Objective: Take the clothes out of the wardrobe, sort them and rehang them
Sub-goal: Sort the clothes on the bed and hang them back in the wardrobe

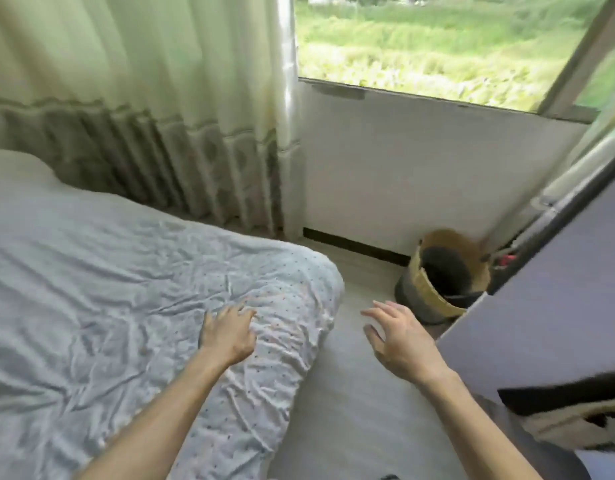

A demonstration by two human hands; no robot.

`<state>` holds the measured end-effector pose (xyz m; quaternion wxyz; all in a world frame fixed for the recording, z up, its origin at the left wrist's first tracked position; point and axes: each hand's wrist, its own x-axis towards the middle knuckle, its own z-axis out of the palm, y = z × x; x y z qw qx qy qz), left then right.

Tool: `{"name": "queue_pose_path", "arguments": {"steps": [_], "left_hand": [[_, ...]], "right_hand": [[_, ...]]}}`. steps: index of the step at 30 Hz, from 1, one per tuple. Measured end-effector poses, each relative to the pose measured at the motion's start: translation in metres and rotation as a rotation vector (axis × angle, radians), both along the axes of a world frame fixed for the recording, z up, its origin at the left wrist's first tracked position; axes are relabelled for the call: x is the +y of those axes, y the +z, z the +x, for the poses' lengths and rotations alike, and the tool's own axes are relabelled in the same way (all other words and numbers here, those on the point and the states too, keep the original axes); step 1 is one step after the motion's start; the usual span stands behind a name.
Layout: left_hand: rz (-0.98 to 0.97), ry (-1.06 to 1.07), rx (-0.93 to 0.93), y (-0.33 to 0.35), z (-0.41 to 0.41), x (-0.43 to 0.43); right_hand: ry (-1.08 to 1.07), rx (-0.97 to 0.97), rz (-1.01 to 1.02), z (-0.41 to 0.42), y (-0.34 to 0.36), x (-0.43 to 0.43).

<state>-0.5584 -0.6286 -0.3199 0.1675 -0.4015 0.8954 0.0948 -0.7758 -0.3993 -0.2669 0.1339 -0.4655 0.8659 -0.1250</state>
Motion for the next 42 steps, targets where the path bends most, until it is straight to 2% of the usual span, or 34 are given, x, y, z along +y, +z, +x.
{"name": "queue_pose_path", "arguments": {"steps": [5, 11, 16, 21, 26, 30, 32, 37, 42], "left_hand": [[0.001, 0.444, 0.041, 0.0, 0.182, 0.004], [-0.1, 0.903, 0.094, 0.008, 0.353, 0.099], [-0.122, 1.162, 0.065, 0.002, 0.409, 0.183], [-0.152, 1.348, 0.113, -0.012, 0.422, 0.239], [-0.187, 1.419, 0.222, -0.038, 0.435, 0.262], [-0.122, 1.458, 0.271, -0.067, 0.468, 0.254], [-0.014, 1.426, 0.239, -0.087, 0.494, 0.243], [0.402, 1.25, 0.095, -0.144, 0.574, 0.204], [0.496, 1.143, -0.012, -0.198, 0.656, 0.138]], "right_hand": [[0.406, 0.001, 0.032, 0.086, 0.0, -0.097], [0.82, -0.068, -0.012, 0.196, -0.001, -0.159], [1.097, -0.136, -0.011, 0.276, -0.015, -0.172], [1.325, -0.144, 0.082, 0.337, -0.037, -0.16], [1.443, -0.139, 0.192, 0.385, -0.061, -0.144], [1.456, -0.109, 0.285, 0.427, -0.089, -0.142], [1.439, -0.089, 0.35, 0.448, -0.109, -0.148], [1.366, -0.025, 0.57, 0.512, -0.164, -0.179], [1.324, 0.04, 0.793, 0.584, -0.225, -0.217]]}}
